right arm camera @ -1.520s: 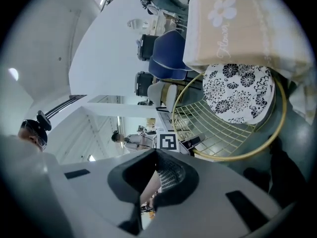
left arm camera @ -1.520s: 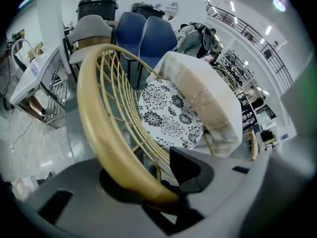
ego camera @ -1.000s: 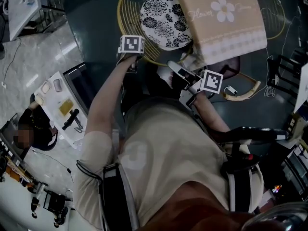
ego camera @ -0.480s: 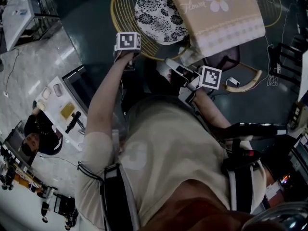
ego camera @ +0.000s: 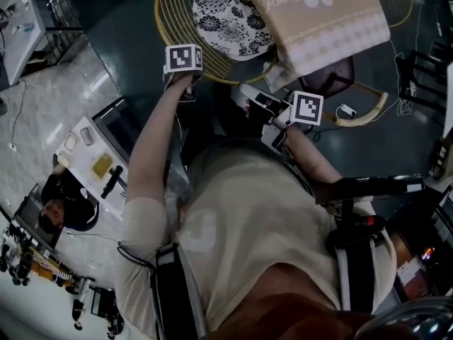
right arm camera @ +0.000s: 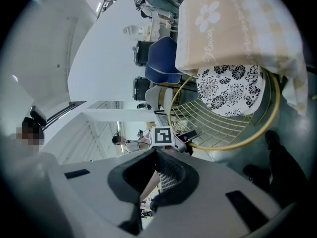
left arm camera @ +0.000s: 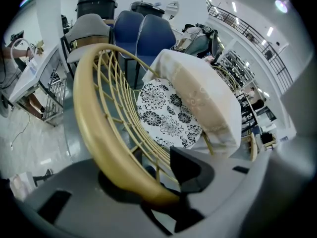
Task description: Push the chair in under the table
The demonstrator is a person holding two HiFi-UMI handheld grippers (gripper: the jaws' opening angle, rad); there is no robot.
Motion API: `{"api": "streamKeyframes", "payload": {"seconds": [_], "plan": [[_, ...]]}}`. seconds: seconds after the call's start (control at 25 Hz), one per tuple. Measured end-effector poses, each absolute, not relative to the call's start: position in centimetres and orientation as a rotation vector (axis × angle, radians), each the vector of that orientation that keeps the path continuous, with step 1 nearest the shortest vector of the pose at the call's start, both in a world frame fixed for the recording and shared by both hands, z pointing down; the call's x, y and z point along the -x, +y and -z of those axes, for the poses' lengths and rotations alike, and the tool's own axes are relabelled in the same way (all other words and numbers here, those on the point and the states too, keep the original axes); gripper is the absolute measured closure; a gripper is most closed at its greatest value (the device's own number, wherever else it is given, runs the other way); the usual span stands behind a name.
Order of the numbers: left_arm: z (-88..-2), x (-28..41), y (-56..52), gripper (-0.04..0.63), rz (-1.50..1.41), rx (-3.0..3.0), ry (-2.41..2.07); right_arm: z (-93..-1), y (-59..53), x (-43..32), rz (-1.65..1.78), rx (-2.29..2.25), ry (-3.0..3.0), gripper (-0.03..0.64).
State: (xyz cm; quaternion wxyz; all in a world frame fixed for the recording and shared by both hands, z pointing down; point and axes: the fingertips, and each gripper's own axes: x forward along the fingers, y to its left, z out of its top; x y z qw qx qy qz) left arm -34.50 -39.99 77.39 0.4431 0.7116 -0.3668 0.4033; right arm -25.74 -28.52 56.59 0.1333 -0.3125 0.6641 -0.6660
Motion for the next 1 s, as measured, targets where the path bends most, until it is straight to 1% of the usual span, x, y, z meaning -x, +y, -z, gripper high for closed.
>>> {"api": "streamKeyframes", "payload": {"seconds": [0.28, 0.88, 0.92, 1.0], "plan": [[-78.2, 34.0, -40.0, 0.431, -0.992, -1.769, -0.909, -57.8, -28.9, 25.1, 1.893, 0.971, 1.98, 0.607], [-77.8, 34.1, -39.8, 0.43, -0.963, -1.74, -0.943, -54.6, -30.7, 25.8, 1.856, 0.92, 1.991, 0.606], [-77.7, 34.1, -39.8, 0.428, -0.963, -1.747, -0.933, -54.5, -30.7, 25.9, 1.861, 0.916, 1.991, 0.606], [-77.7, 33.9, -39.5, 0.397, -0.971, -1.769, -0.895, -54.5, -30.8, 25.8, 1.874, 0.915, 1.996, 0.607]]}}
